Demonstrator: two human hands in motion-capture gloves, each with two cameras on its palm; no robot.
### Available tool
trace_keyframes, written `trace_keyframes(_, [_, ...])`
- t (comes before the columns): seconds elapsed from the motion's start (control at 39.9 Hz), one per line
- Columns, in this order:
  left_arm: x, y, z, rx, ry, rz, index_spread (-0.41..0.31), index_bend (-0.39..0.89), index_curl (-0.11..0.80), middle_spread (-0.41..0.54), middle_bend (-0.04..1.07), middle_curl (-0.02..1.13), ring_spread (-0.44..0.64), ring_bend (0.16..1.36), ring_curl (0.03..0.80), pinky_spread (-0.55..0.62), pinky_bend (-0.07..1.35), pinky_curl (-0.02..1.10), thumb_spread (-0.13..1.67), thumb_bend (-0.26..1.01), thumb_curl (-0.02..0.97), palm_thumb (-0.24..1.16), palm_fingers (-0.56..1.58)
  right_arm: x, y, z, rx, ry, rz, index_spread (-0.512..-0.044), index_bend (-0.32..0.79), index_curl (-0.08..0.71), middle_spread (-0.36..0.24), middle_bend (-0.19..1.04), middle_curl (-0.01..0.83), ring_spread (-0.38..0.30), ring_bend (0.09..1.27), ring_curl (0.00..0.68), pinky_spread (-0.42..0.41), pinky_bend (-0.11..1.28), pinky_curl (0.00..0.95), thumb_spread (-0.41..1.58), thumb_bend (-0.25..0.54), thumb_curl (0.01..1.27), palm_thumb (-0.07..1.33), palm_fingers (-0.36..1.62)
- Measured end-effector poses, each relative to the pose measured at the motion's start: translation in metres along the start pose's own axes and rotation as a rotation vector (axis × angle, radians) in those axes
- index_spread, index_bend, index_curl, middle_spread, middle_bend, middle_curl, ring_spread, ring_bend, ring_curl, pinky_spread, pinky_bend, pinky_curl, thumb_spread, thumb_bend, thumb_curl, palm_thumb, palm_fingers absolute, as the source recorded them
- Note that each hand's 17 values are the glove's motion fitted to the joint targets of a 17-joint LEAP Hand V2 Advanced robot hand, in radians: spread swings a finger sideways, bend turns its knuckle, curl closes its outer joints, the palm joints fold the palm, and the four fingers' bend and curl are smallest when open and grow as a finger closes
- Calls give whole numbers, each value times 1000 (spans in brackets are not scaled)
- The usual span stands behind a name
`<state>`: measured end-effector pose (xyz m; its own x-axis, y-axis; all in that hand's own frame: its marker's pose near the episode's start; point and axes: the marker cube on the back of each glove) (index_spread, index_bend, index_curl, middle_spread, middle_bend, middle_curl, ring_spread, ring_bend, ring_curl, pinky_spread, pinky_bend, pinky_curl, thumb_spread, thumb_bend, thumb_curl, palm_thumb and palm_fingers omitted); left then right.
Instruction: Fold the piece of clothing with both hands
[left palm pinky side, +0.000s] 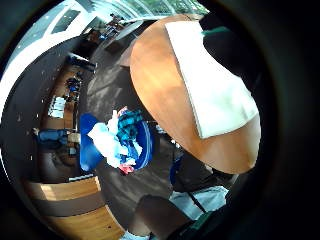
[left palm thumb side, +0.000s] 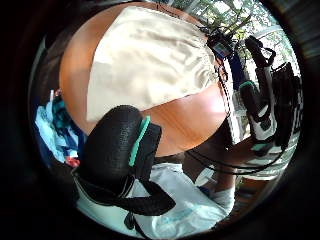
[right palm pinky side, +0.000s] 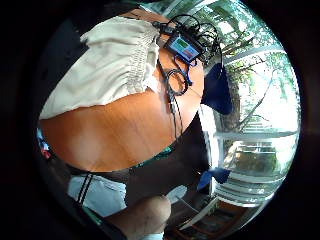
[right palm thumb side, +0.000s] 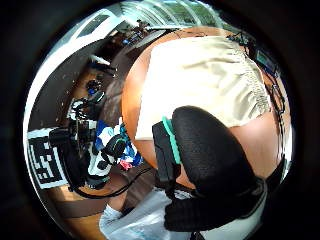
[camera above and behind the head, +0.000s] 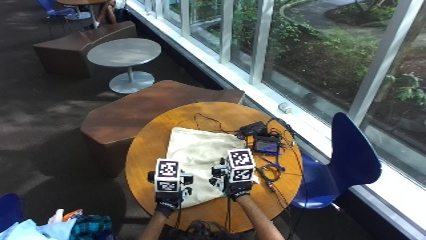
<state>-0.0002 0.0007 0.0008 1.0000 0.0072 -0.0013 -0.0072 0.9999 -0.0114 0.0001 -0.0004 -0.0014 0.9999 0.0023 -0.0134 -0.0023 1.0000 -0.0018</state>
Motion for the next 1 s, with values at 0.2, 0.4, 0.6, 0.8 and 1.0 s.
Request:
trace_keyframes(0.2, [-1, 2, 2, -22, 27, 11, -81, 119, 91, -23, 248, 186, 61, 539, 213, 172, 424, 165, 816, 62, 95, 149, 497, -4, -2, 3, -40, 23, -15, -280, 167, 138, 20, 200, 123, 130, 257, 103, 236, 416, 174, 878, 173, 114, 293, 266])
trace_keyframes(0.4, [-3, 5, -1, -20, 40, 25, -90, 121, 134, -27, 239, 246, 71, 564, 250, 211, 445, 206, 1006, 27, 147, 153, 462, -5, 1, 2, -35, 40, -29, -326, 164, 190, 29, 189, 176, 160, 256, 135, 281, 426, 221, 1101, 144, 163, 301, 230])
trace_keyframes(0.6, [1, 14, -2, -20, 65, 52, -89, 121, 167, -29, 236, 288, 75, 578, 269, 221, 455, 232, 1085, -7, 188, 159, 443, 2, 14, 1, -44, 36, -42, -341, 156, 223, 35, 187, 213, 173, 266, 161, 298, 436, 254, 1193, 109, 200, 311, 209])
trace_keyframes(0.8, [9, 24, 29, 1, 94, 68, -90, 118, 187, -29, 232, 321, 77, 593, 285, 227, 466, 256, 1113, -16, 219, 166, 429, 28, 35, 31, -41, 50, 0, -342, 151, 242, 43, 183, 238, 179, 273, 183, 300, 455, 281, 1218, 69, 228, 321, 182])
trace_keyframes(1.0, [20, 25, 82, -59, 95, 78, -90, 117, 203, -23, 224, 344, 77, 597, 296, 223, 478, 279, 1114, -9, 251, 207, 413, 61, 27, 84, -98, 79, 52, -342, 140, 251, 45, 184, 258, 189, 286, 203, 302, 478, 302, 1210, 46, 262, 371, 161])
